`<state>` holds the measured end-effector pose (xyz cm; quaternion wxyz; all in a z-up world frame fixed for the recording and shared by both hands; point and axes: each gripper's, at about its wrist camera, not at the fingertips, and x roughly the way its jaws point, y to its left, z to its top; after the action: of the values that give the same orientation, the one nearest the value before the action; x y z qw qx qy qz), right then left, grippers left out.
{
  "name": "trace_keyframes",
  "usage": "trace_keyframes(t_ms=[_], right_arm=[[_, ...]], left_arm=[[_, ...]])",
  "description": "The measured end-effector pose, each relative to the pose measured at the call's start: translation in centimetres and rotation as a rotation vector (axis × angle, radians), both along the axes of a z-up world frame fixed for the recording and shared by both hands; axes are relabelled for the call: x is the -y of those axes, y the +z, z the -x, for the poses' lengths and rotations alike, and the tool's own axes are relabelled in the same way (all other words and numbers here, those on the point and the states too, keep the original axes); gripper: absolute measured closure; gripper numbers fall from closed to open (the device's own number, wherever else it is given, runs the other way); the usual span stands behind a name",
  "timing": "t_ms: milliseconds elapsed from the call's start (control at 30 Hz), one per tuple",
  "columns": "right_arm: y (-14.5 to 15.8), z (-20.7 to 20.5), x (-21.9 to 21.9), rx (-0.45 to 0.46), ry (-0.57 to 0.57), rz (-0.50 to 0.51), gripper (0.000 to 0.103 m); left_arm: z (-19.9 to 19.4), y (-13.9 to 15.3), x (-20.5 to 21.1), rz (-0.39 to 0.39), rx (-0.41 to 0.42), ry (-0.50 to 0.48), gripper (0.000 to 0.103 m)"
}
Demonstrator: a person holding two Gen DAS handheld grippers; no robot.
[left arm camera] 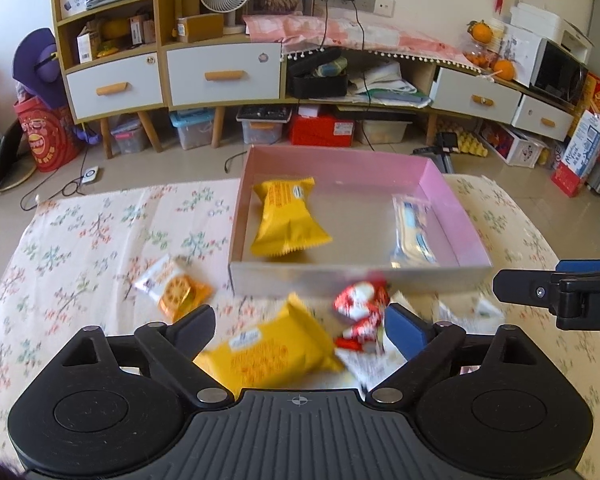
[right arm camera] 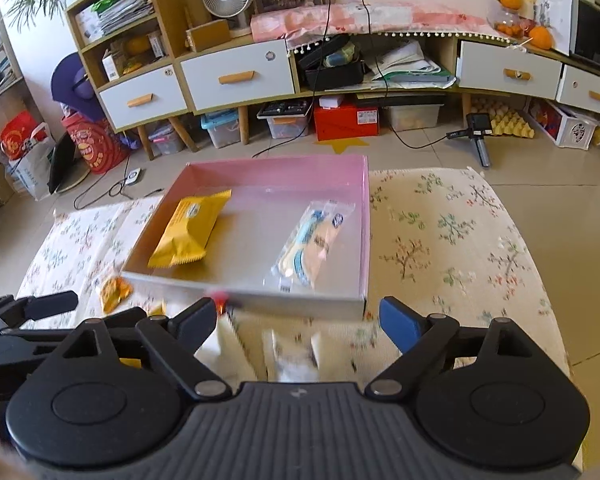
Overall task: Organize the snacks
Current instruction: 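Lift both open grippers out of the box back over the pile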
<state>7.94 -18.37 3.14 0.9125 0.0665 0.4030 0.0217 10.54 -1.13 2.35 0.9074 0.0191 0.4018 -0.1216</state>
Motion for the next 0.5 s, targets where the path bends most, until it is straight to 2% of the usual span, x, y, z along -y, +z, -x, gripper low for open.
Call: trace_keyframes(t_ms=[133,333,500], right_arm=[[-0.1,1.6,0.0,-0.001,-0.001,-0.009,0.010],[-0.5,3.8,-0.7,0.016,0.023,0.033,0.005],[-1.2,5.5,-1.0,0.050,0.063,0.041,0.002]], left_arm=[[2.0,0.0,-1.0,0.006,-0.019,-0.007,0.009],[4.5,-0.6,-3.1,0.006,-0.028,0.009,0.006],[6.3,-1.6,-4.6,-0.003,-0.002,-0.021,0.005]])
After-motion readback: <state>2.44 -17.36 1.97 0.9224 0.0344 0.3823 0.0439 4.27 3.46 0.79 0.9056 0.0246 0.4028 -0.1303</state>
